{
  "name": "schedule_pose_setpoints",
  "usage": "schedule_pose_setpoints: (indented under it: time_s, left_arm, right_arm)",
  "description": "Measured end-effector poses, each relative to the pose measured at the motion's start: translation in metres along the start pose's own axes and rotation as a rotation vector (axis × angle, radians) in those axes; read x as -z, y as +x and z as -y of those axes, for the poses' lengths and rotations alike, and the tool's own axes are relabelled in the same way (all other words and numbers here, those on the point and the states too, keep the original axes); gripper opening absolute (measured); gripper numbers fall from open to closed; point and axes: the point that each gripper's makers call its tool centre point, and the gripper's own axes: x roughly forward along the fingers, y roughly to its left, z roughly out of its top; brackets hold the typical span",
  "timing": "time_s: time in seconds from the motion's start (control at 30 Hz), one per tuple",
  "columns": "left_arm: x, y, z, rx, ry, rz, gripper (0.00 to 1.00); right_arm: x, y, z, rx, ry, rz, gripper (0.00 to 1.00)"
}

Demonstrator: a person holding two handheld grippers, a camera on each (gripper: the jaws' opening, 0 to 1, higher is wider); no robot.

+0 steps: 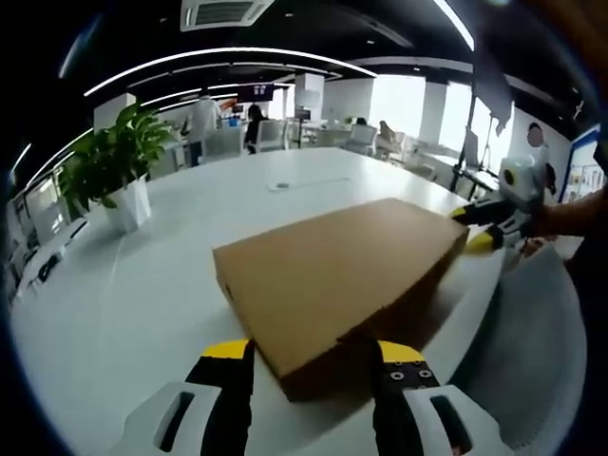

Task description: Operate the shoe box by opening the lid, removing the specified soft item, and placing it in the target area until the item is outside and the box remains undamaged.

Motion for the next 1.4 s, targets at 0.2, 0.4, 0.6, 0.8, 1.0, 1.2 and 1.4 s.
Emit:
schedule_pose_setpoints:
  time_s: [0.2, 0.4, 0.6, 0.8, 1.0, 1.2, 1.4]
  left_arm:
    - [-0.003, -0.003, 0.001, 0.004, 0.007, 0.005, 0.51]
    - [-0.012, -0.008, 0.002, 0.004, 0.009, 0.019, 0.52]
    - [-0.026, -0.015, 0.006, -0.002, 0.008, 0.041, 0.53]
    - [-0.033, -0.016, 0.01, -0.005, 0.018, 0.057, 0.53]
    - [-0.041, -0.018, 0.008, -0.006, 0.019, 0.073, 0.54]
    - [-0.051, -0.02, 0.006, -0.013, 0.04, 0.08, 0.54]
    - [-0.066, -0.024, 0.004, -0.017, 0.047, 0.12, 0.56]
  right_arm:
    - [-0.006, -0.002, 0.0, -0.005, 0.002, 0.011, 0.4]
    - [-0.012, -0.006, 0.0, -0.007, 0.001, 0.021, 0.4]
    - [-0.022, -0.012, -0.002, -0.012, 0.001, 0.034, 0.41]
    - [-0.031, -0.016, -0.003, -0.013, -0.005, 0.046, 0.43]
    - [-0.041, -0.02, 0.0, -0.012, 0.007, 0.064, 0.42]
    - [-0.049, -0.021, 0.004, -0.008, 0.007, 0.083, 0.42]
    - [-0.064, -0.025, 0.012, -0.003, 0.03, 0.119, 0.4]
